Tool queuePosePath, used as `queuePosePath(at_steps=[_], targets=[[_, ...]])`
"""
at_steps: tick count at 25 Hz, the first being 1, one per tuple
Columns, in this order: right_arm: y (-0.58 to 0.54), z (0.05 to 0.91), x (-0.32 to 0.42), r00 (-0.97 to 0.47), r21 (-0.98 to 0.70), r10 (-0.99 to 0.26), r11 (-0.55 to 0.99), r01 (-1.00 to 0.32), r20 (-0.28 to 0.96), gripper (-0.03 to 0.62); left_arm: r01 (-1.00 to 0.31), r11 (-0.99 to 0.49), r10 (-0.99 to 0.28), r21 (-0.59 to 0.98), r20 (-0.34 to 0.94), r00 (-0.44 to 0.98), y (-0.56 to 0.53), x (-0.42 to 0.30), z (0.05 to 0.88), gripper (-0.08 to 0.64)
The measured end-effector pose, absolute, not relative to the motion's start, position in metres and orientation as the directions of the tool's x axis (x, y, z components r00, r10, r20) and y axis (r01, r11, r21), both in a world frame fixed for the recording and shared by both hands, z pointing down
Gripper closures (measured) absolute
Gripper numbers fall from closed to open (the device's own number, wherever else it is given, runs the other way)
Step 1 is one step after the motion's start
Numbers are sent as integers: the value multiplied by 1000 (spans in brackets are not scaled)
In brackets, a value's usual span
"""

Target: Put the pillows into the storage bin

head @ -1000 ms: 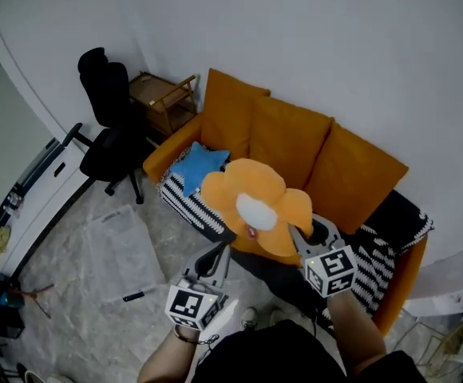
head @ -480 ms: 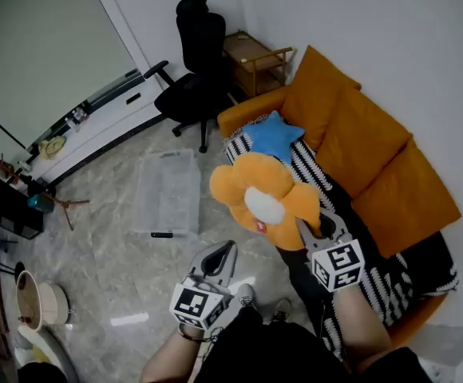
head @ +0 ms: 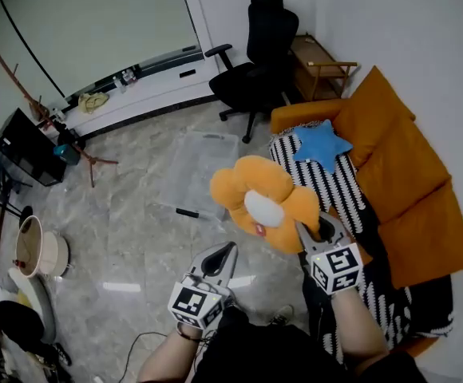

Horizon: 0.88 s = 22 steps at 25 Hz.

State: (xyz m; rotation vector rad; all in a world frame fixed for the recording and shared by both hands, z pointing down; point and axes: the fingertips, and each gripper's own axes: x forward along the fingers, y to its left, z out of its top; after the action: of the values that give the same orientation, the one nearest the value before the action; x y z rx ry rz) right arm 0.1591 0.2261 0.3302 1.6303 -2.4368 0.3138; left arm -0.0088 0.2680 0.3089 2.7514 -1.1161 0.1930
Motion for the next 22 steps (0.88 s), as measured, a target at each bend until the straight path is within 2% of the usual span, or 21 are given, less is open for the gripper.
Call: queuePosePath(at_steps=[16,22], targets=[[130,353,-24,-368,-29,-866,381,-924,338,463,-710,-684,-694,170,150,704,173,-198,331,554],[92,359,-74,-401,-27,-843,420,-907,359,463,-739,-644,-727,196,145,671,150,-247,335,554]])
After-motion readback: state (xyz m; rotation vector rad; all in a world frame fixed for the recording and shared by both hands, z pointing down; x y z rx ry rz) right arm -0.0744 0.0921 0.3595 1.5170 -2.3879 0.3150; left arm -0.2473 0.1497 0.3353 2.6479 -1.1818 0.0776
